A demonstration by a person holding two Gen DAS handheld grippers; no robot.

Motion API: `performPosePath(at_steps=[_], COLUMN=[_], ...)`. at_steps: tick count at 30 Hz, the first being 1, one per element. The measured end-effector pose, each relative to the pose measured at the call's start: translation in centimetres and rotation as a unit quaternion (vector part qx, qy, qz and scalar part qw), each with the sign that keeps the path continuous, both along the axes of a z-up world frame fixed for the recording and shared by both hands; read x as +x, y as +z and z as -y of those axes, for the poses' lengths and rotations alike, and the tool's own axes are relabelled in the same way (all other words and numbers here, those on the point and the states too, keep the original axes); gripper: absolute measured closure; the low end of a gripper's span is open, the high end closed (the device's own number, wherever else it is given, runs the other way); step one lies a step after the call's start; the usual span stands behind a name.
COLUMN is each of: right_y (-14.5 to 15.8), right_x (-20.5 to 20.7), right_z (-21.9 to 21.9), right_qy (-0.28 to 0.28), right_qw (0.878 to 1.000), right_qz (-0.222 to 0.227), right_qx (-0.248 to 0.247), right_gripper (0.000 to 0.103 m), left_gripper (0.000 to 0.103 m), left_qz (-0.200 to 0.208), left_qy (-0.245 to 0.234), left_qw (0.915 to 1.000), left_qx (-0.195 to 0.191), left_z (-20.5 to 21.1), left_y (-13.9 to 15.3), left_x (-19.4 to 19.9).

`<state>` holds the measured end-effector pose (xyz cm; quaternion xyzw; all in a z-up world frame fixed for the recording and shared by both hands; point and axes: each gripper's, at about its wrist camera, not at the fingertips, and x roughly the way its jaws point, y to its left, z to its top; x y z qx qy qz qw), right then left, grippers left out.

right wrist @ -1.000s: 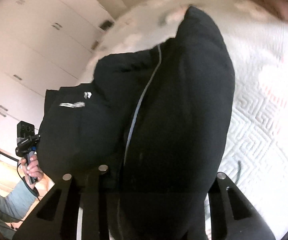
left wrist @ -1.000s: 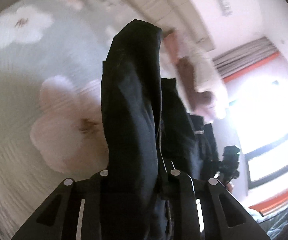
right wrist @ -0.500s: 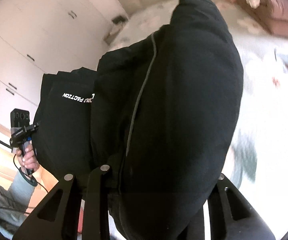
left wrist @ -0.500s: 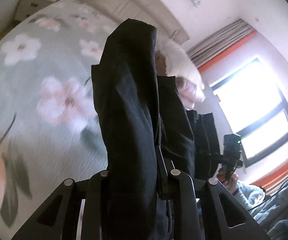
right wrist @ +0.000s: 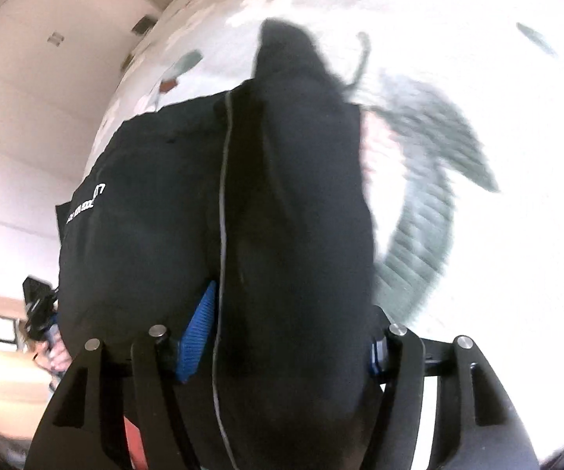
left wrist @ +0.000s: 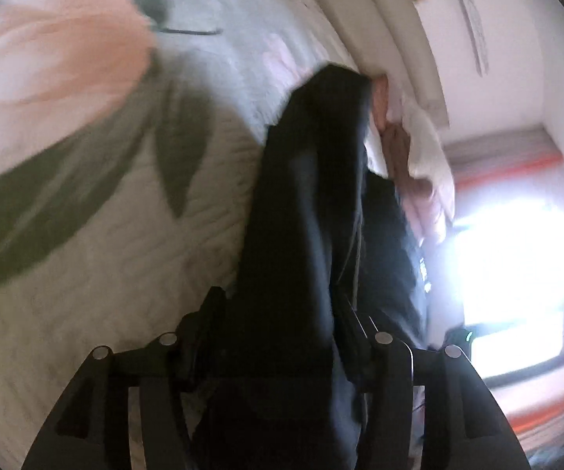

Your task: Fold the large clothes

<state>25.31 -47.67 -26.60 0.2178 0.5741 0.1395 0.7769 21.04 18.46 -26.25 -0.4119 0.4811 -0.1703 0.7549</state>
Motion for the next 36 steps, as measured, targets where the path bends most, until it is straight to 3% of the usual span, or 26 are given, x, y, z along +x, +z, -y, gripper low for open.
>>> performPosePath(at_steps=[2, 3, 4, 5, 7, 8, 10, 13, 15, 17, 18, 20, 21, 25, 28, 33, 36], right_y=[2.6, 4.1, 6.0, 8.0, 10.9, 12.1, 13.4, 12.0, 9.8, 7.0, 4.4, 1.9, 1.9, 3.1, 5.3, 11.2, 16.2], right_x=[-2.3, -3.6, -4.7, -5.8, -8.0, -8.3, -8.1, -6.9, -6.3, -4.7, -4.1, -4.2, -4.4, -5.4, -7.9, -13.3, -14.9], right_z=[0.0, -0.1, -0.7, -1.4, -3.5, -4.5, -7.4, -11.8, -14.9, -17.8, -18.4, -18.5, -18.3, -17.4, -17.0, -18.2, -19.7], right_qy=[-0.013, -0.016, -0.017, -0.016, -0.020, -0.024, -0.028, -0.020, -0.011, -0.014, -0.010, -0.016, -0.018, -0.038, -0.049, -0.044, -0.042], right_qw=[0.998, 0.995, 0.989, 0.982, 0.974, 0.973, 0.977, 0.985, 0.984, 0.982, 0.984, 0.985, 0.985, 0.989, 0.988, 0.978, 0.966], right_qz=[0.027, 0.042, 0.062, 0.088, 0.130, 0.149, 0.168, 0.146, 0.129, 0.107, 0.070, 0.071, 0.078, 0.053, 0.059, 0.122, 0.167], right_qx=[-0.058, -0.091, -0.130, -0.164, -0.182, -0.172, -0.127, -0.095, -0.124, -0.156, -0.164, -0.153, -0.154, -0.135, -0.133, -0.162, -0.191], right_gripper=[0.038, 0.034, 0.033, 0.033, 0.031, 0.029, 0.021, 0.019, 0.019, 0.019, 0.019, 0.018, 0.019, 0.020, 0.020, 0.020, 0.020], left_gripper=[0.048, 0.048, 0.048, 0.048, 0.048, 0.048, 0.048, 0.048, 0.048, 0.048, 0.048, 0.046, 0.046, 0.046, 0.046, 0.046, 0.046], left_qz=[0.014, 0.018, 0.031, 0.042, 0.086, 0.103, 0.135, 0.134, 0.117, 0.105, 0.088, 0.040, 0.043, 0.049, 0.066, 0.120, 0.164], left_qy=[0.011, 0.009, 0.003, 0.000, -0.006, -0.006, -0.013, -0.058, -0.063, -0.035, -0.024, -0.004, 0.002, -0.004, -0.010, -0.017, -0.015], left_qw=[0.9965, 0.9909, 0.9793, 0.9711, 0.9458, 0.9381, 0.9322, 0.9360, 0.9294, 0.9201, 0.9260, 0.9469, 0.9474, 0.9366, 0.9233, 0.9062, 0.8893], left_qx=[0.081, 0.133, 0.200, 0.235, 0.313, 0.331, 0.336, 0.320, 0.344, 0.376, 0.366, 0.319, 0.317, 0.347, 0.378, 0.405, 0.426], left_z=[0.0, 0.2, 0.8, 1.4, 3.2, 4.1, 6.6, 10.4, 12.9, 13.6, 13.5, 12.4, 12.4, 12.9, 14.1, 17.0, 18.3], left_y=[2.6, 4.3, 6.7, 7.8, 12.0, 13.4, 15.2, 14.7, 13.0, 10.6, 9.0, 5.9, 5.7, 7.5, 9.2, 13.8, 17.9], left_x=[-2.0, -2.9, -4.0, -4.4, -5.6, -5.9, -6.1, -5.3, -4.5, -3.9, -3.8, -3.1, -3.1, -4.0, -5.6, -9.5, -11.4])
